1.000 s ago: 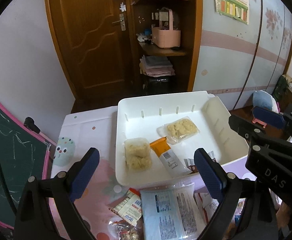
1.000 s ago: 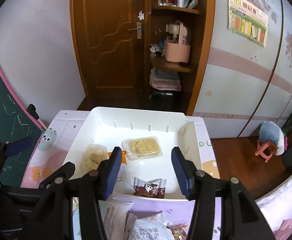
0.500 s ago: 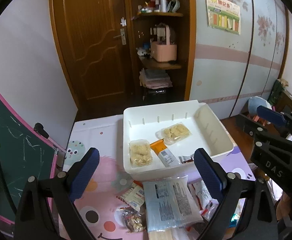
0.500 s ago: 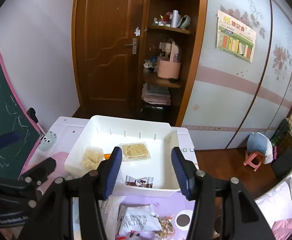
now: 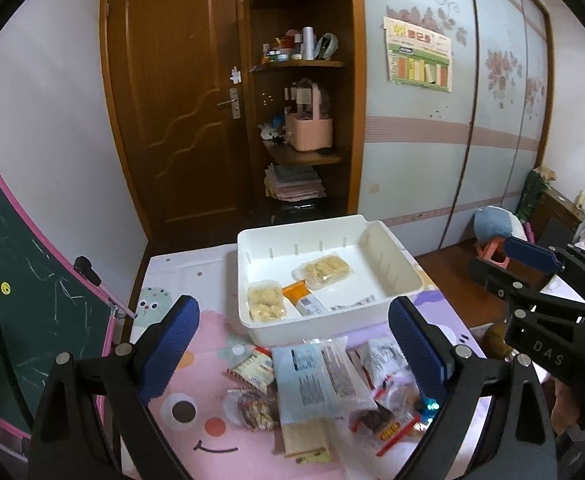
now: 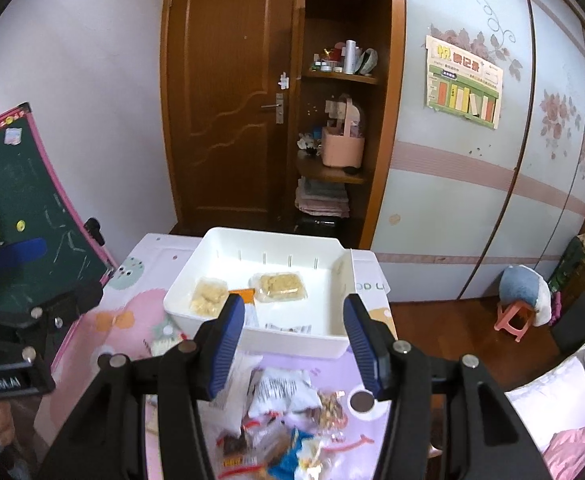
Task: Organize snacks
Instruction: 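Withdraw both tools from the basket back toward the snack pile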
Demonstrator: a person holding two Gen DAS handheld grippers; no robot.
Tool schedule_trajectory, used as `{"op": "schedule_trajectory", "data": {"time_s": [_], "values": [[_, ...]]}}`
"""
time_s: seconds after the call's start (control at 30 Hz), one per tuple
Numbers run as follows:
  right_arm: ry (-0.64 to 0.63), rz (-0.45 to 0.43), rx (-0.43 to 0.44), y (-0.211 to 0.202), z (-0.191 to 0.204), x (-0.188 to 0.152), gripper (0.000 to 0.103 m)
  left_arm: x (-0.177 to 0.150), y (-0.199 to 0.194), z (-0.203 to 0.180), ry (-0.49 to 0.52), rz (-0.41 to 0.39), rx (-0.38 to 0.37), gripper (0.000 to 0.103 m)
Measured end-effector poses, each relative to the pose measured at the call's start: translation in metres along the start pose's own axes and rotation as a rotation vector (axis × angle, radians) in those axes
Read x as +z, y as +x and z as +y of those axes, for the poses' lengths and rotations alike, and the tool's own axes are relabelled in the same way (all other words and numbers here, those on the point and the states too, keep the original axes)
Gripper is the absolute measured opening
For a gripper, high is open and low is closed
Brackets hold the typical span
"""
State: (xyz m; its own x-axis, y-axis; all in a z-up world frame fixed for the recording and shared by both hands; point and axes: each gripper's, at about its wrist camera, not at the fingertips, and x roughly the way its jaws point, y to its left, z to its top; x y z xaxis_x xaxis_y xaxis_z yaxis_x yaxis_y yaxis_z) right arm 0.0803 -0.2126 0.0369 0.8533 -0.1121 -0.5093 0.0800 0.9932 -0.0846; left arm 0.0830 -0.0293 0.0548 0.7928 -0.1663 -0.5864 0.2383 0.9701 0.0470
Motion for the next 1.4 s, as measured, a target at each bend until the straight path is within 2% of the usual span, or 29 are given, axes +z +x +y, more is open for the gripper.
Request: {"op": "schedule_trajectory", "data": {"time_s": [0.2,0.4,0.77,1.1,1.4], "values": [[0.030,0.053,0.042,-0.014,-0.012,-0.030,0.052,-0.024,-0.012,-0.002,-0.008,0.021,-0.032,0.095],[0.080,0.111,0.062,-0.008,-0.022,-0.061,0.052,-0.049,-0.007,0.004,-0.040,0.074,-0.058,0.095],[0.142,0.175,0.072,0.006,-0.023,-0.109,0.052,-0.094,0.015,0.011,-0.064,0.146,-0.034,0.095],[0.163,0.252,0.035,0.031,-0.030,-0.145,0.052,-0.127,0.054,0.016,-0.066,0.251,-0.032,0.095],[0.184,0.343,0.077,0.073,-0.031,-0.159,0.052,-0.139,0.104,0.009,-0.064,0.352,-0.068,0.095]]}}
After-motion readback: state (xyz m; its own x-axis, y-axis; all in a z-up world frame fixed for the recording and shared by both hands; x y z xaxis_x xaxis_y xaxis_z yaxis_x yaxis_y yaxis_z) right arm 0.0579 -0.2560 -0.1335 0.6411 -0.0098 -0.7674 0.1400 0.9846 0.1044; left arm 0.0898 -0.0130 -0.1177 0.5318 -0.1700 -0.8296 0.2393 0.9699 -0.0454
